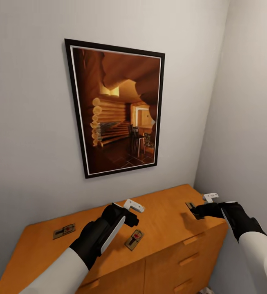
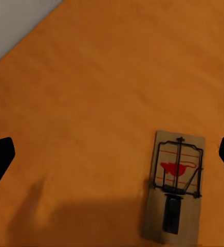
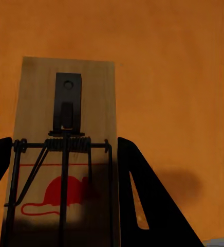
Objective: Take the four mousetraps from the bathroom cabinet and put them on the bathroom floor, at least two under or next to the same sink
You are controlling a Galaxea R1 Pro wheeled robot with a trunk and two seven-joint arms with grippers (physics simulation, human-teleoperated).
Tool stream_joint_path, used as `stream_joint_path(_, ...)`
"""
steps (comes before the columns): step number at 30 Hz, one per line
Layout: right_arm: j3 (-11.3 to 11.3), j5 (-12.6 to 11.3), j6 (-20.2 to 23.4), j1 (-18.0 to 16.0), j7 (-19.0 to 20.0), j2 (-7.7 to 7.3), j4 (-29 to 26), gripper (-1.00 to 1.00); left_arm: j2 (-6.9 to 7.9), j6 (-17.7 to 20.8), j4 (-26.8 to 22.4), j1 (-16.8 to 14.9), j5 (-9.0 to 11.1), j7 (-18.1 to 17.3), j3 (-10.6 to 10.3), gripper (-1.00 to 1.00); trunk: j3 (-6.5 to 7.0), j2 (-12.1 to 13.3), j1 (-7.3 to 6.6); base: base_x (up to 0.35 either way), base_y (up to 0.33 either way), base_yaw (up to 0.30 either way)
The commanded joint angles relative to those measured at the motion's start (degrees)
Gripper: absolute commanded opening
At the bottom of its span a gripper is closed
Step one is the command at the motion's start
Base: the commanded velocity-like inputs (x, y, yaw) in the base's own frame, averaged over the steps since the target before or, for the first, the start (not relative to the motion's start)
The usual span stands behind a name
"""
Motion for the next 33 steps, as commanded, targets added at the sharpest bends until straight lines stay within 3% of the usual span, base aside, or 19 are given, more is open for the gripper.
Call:
stream_joint_path(1, -0.3, 0.5, 0.2, 0.0, 0.5, 0.05, -0.1, -1.0, 0.0, 0.2, 0.0, -0.1, 0.6, 0.6, -0.1, 1.0, -0.03, -0.1, 0.03, 0.0, 0.0, -0.204)
stream_joint_path(11, -0.3, 0.5, 0.2, 0.0, 0.5, 0.05, -0.1, -1.0, -0.07, 0.2, 0.0, -0.1, 0.7, 0.5, -0.1, 1.0, 0.58, -0.1, 0.03, 0.0, 0.0, -0.187)
stream_joint_path(33, -0.3, 0.5, 0.2, 0.0, 0.5, 0.05, -0.1, -1.0, -0.16, 0.2, 0.1, -0.1, 0.7, 0.5, -0.1, 1.0, 0.62, -0.1, 0.03, -0.047, -0.072, -0.006)
